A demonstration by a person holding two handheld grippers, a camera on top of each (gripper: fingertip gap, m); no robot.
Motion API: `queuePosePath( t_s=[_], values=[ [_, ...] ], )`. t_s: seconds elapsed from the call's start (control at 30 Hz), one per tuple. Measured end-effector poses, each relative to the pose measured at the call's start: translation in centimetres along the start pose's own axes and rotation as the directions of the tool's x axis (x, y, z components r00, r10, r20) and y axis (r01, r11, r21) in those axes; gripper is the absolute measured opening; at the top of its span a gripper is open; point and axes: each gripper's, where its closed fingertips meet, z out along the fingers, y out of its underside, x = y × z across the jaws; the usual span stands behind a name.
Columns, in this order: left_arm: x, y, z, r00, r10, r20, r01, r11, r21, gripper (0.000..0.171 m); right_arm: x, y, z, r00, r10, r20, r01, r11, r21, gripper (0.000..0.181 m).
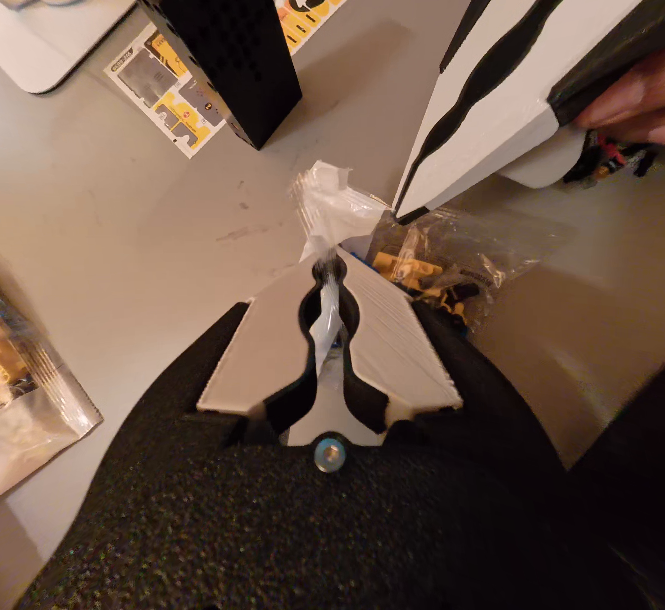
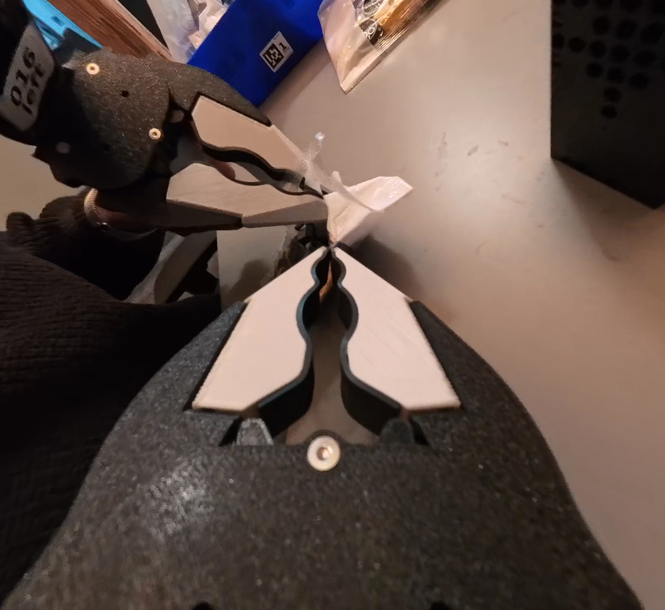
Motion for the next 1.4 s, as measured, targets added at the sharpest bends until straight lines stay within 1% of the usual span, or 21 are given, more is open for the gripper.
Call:
queuePosePath(
  t_s=[0.03,0.07,0.1,0.2,0.3,0.4,0.6,0.63,0.7,0.77,0.83,0.97,1.0,1.03,1.1,1.13,1.17,1.23,1.3,1.37,1.4],
  values=[
    [0.0,-0.1,-0.1,1.0,-0.01,-0.006,0.01,1.0,0.013,0.0,-0.1,0.0,0.1,1.0,-0.005,-0.002,0.005,1.0,-0.003,0.0],
    [0.0,-0.3,-0.1,1.0,-0.006,-0.005,0.006,1.0,0.031,0.005,-0.1,0.0,0.2,1.0,-0.011,-0.004,0.011,1.0,-0.008,0.0],
    [0.1,-0.6,-0.2,1.0,0.017,0.007,-0.018,0.998,0.053,0.016,-0.1,0.1,0.2,1.0,-0.015,-0.006,0.015,1.0,-0.015,0.0],
    [-0.2,-1.0,-0.4,0.985,0.139,0.099,-0.147,0.987,0.071,0.026,-0.2,-0.2,0.2,1.0,-0.009,0.007,0.01,1.0,-0.012,0.0],
    [0.1,-1.1,-0.3,0.957,0.256,0.134,-0.268,0.961,0.075,0.025,-0.4,-0.6,0.1,0.999,0.007,0.032,-0.007,1.0,0.004,0.0],
    [0.3,-1.7,-0.3,0.924,0.351,0.148,-0.369,0.923,0.111,0.026,-0.5,-0.9,0.0,0.998,0.029,0.058,-0.03,0.999,0.018,0.0],
    [0.3,-2.4,-0.3,0.855,0.475,0.207,-0.506,0.851,0.14,0.027,-0.1,-1.1,-0.3,0.996,0.058,0.061,-0.06,0.997,0.038,0.0],
    [0.4,-2.4,-0.3,0.853,0.482,0.198,-0.512,0.847,0.144,0.028,0.1,-1.1,-0.3,0.997,0.056,0.044,-0.058,0.998,0.038,0.0],
    [0.8,-2.4,-0.5,0.87,0.466,0.16,-0.49,0.854,0.173,0.028,0.5,-0.9,-0.3,0.998,0.052,0.023,-0.052,0.998,0.029,0.0],
    [0.6,-2.2,-0.3,0.877,0.456,0.153,-0.478,0.863,0.163,0.029,0.1,-0.9,-0.2,0.997,0.063,0.052,-0.064,0.997,0.03,0.0],
    [0.2,-2.1,0.0,0.853,0.484,0.196,-0.513,0.847,0.14,0.03,-0.1,-0.9,0.0,0.996,0.059,0.062,-0.06,0.998,0.018,0.0],
    [0.3,-2.1,0.4,0.797,0.556,0.236,-0.592,0.797,0.119,0.033,0.2,-0.5,0.4,0.999,0.027,0.022,-0.026,1.0,-0.014,0.0],
    [0.3,-2.1,0.4,0.785,0.571,0.241,-0.607,0.787,0.113,0.031,0.4,-0.5,0.4,1.0,0.024,0.012,-0.024,1.0,-0.012,0.002],
    [0.3,-2.1,0.5,0.787,0.571,0.235,-0.605,0.789,0.107,0.017,0.6,-0.4,0.4,1.0,0.021,-0.005,-0.021,1.0,-0.012,0.009],
    [-0.1,-2.3,0.4,0.812,0.536,0.23,-0.569,0.815,0.109,0.004,0.7,-0.2,0.5,1.0,0.011,-0.018,-0.011,1.0,-0.019,0.019],
    [-0.2,-2.4,0.3,0.824,0.519,0.226,-0.552,0.826,0.116,0.0,0.6,-0.1,0.6,1.0,0.012,-0.012,-0.013,1.0,-0.019,0.024],
    [-0.3,-2.6,0.2,0.836,0.5,0.225,-0.533,0.837,0.121,0.0,0.4,0.0,0.7,1.0,0.012,-0.009,-0.012,1.0,-0.018,0.024],
    [-0.4,-2.7,0.1,0.852,0.479,0.21,-0.51,0.851,0.127,0.0,0.7,0.0,1.1,0.999,-0.009,-0.04,0.008,1.0,-0.013,0.023],
    [-0.5,-2.6,0.2,0.853,0.479,0.206,-0.507,0.855,0.111,0.0,0.8,-0.1,1.3,0.997,-0.033,-0.065,0.032,0.999,-0.013,0.008],
    [-0.7,-2.2,0.3,0.855,0.477,0.201,-0.501,0.861,0.086,0.0,0.7,-0.6,1.4,0.996,-0.052,-0.075,0.053,0.999,0.004,0.001],
    [-0.7,-2.1,0.3,0.865,0.464,0.192,-0.485,0.871,0.083,0.0,0.9,-0.5,1.4,0.994,-0.064,-0.086,0.063,0.998,-0.006,0.0]
  ],
)
